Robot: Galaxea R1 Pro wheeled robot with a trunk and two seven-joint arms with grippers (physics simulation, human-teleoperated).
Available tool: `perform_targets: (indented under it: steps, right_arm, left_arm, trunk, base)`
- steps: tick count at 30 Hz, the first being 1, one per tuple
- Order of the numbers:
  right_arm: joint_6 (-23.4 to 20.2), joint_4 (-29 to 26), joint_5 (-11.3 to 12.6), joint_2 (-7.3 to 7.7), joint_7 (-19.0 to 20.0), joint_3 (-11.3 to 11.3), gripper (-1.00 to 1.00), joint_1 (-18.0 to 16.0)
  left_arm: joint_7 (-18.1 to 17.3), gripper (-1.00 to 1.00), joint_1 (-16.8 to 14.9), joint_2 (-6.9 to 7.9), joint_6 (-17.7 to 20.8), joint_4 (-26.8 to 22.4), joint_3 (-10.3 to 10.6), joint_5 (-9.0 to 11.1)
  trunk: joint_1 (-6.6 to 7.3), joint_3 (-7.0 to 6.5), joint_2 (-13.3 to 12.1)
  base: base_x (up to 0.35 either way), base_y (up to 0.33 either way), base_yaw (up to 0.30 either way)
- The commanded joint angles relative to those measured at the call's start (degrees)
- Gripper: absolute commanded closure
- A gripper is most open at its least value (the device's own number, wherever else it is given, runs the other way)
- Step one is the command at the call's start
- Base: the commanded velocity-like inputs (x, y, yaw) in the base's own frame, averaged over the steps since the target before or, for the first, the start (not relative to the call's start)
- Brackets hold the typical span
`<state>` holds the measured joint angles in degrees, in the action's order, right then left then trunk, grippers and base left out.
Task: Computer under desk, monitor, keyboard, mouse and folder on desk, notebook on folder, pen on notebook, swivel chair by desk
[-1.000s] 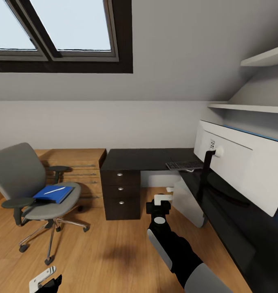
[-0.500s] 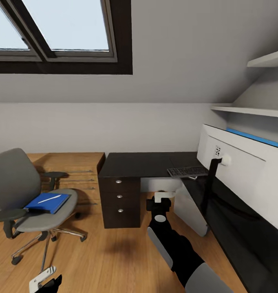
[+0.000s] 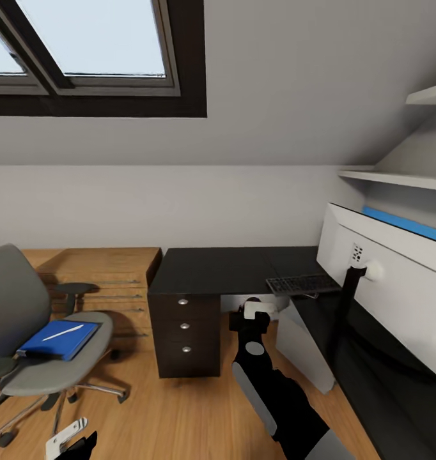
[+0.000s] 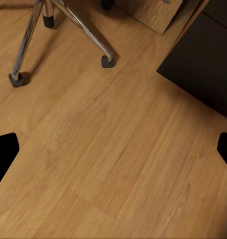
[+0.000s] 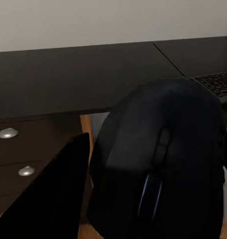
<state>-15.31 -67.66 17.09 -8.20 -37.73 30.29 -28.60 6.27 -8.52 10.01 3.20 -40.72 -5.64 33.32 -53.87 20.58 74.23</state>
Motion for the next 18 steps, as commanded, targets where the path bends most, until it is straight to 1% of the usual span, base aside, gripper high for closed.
perform_targets:
  steps: [1, 9, 12, 18]
  right_arm:
    - [-0.33, -0.1, 0.21, 0.02, -0.4, 0.12, 1.0, -0.06]
    - [-0.07, -0.17, 0.05, -0.04, -0.5, 0.14, 1.0, -0.05]
    - [-0.07, -0.18, 0.05, -0.06, -0.51, 0.13, 1.0, -0.05]
    - [-0.07, -0.19, 0.05, -0.06, -0.51, 0.16, 1.0, -0.05]
  left_arm:
    - [0.21, -1.0, -0.01, 0.01, 0.32, -0.14, 0.02, 0.51]
    - [0.2, -1.0, -0.01, 0.01, 0.38, -0.13, 0.02, 0.57]
    - [0.19, -1.0, -0.01, 0.01, 0.4, -0.07, 0.02, 0.57]
    - [0.19, -1.0, -0.01, 0.01, 0.4, -0.06, 0.02, 0.58]
  trunk:
    - [0.19, -0.11, -0.38]
    - [1.95, -1.55, -3.59]
    - [1.95, -1.55, -3.59]
    - [1.95, -1.55, -3.59]
  base:
    - [0.334, 0.0, 0.0]
    - [0.305, 0.0, 0.005]
    - [0.164, 0.0, 0.195]
    - [0.025, 0.0, 0.269]
